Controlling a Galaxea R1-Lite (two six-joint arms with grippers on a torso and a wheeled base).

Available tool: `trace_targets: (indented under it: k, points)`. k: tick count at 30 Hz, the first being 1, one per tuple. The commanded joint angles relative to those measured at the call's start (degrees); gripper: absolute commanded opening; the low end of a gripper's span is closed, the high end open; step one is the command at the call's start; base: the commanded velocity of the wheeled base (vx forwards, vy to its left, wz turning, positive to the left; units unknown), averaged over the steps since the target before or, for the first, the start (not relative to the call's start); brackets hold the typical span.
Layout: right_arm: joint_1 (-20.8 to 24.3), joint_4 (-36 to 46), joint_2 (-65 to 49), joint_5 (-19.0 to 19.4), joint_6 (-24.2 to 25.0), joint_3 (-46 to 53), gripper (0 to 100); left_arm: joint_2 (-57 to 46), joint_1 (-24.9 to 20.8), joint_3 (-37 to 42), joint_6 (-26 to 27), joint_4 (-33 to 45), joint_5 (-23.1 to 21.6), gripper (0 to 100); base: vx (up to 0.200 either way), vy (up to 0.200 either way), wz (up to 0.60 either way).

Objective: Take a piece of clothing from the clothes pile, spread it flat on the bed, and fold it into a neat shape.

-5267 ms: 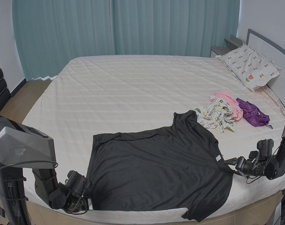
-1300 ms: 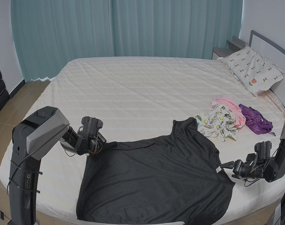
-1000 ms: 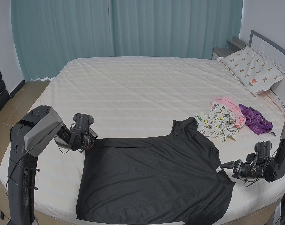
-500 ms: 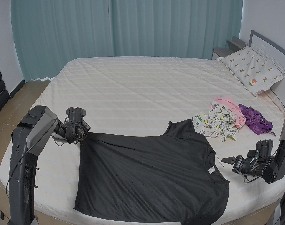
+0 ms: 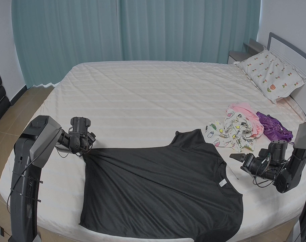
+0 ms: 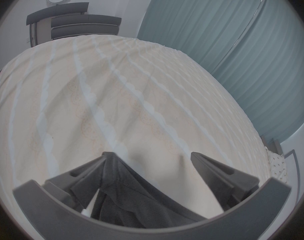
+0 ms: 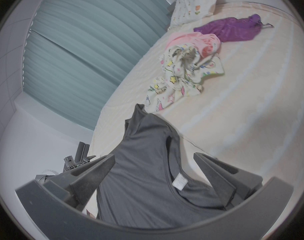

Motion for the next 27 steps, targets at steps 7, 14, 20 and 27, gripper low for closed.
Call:
trace_targets:
  k: [7, 14, 20, 27]
  points:
    - [8.35, 16.42, 8.81, -10.31, -0.02, -25.16, 100, -7.25, 0.94, 5.90, -1.26, 0.58, -6.45, 100, 0.000, 0.000, 0.00]
    - [9.94, 22.57, 13.46, -10.84, -0.55, -36.23, 100, -8.48, 0.68, 6.08, -2.23, 0.67, -6.98, 100, 0.000, 0.000, 0.00]
    - [9.85, 28.28, 17.51, -10.93, -4.68, -45.29, 100, -8.48, 0.41, 5.99, -2.23, 0.67, -6.98, 100, 0.000, 0.000, 0.00]
    - [10.11, 35.14, 23.13, -11.45, -11.36, -56.62, 100, -8.48, -0.20, 6.08, -2.23, 0.67, -6.89, 100, 0.000, 0.000, 0.00]
